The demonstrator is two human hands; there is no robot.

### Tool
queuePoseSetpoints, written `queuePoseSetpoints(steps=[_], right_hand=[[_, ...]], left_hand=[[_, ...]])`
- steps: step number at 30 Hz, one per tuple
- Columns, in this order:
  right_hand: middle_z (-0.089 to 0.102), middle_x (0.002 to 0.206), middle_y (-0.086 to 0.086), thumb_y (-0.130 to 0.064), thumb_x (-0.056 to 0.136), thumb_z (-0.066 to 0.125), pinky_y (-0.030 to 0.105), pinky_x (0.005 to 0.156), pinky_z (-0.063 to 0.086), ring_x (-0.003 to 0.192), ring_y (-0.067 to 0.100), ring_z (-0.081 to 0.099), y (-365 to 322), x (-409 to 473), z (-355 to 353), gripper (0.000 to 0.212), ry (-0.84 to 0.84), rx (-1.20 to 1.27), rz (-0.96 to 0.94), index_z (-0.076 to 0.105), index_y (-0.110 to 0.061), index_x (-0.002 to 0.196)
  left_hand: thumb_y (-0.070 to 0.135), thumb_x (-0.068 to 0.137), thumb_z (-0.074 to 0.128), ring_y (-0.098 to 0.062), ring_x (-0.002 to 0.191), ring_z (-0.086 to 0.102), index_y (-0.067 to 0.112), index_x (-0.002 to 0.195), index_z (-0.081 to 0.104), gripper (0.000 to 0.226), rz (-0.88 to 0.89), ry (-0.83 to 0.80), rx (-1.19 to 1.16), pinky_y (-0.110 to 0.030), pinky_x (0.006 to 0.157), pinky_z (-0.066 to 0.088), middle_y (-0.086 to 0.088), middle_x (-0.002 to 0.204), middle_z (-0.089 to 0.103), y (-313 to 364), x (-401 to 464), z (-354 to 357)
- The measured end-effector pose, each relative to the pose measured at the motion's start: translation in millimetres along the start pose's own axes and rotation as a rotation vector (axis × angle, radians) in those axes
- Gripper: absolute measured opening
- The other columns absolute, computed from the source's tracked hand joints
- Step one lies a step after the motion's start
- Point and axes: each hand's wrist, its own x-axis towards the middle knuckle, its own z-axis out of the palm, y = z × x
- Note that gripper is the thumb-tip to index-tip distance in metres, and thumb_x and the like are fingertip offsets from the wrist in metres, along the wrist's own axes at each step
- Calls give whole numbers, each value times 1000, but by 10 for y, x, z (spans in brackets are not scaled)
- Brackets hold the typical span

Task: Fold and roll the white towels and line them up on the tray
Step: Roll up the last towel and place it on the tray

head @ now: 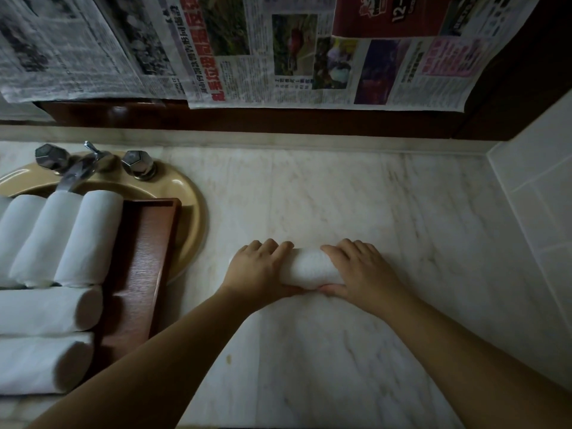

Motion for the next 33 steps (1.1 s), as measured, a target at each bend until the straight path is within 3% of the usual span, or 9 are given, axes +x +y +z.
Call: queuePoseSetpoints(steps=[7,12,17,21,25,33], right_hand=[[62,111,-1,-78,79,67,34,77,53,91,22,60,103,-35,89,82,134,72,-61,60,-23,140],[59,122,7,-76,75,72,35,83,56,101,25,60,107,-73,158,82,157,129,3,60,-29,141],[53,117,0,-73,83,69,36,88,52,98,21,54,217,-64,112,84,40,197,-37,50,-23,148],[47,120,-4,-74,78,66,40,96,51,109,21,52,245,-62,52,83,-54,282,54,36,-48,150],[40,120,-6,-66,78,74,36,103,46,118,19,46,279,-46,-38,89,-177,297,131,20,-65,149],[39,130,-7,-53,81,76,36,97,44,121,18,41,33,-182,-174,82,-281,290,103,30,-44,149]], left_hand=[[94,74,56,-30,74,62,31,134,63,88,18,-13,30,-38,66,53,-2,103,67,-155,-73,1],[83,72,68,-27,78,60,36,146,53,89,60,-89,-56,-36,71,55,-1,105,65,-311,-78,-50],[77,68,76,-26,86,60,38,147,48,92,-2,-155,-105,-38,78,55,1,110,64,-404,-136,-53],[80,64,76,-24,88,60,39,136,49,87,-96,-188,-135,-40,77,55,3,107,65,-389,-122,-79],[78,62,79,-23,86,60,39,128,47,83,-175,-255,-135,-38,74,53,4,98,63,-347,-91,-147],[70,63,84,-18,92,63,31,117,51,74,-271,-430,-61,-36,77,55,9,105,66,-265,-353,-468]])
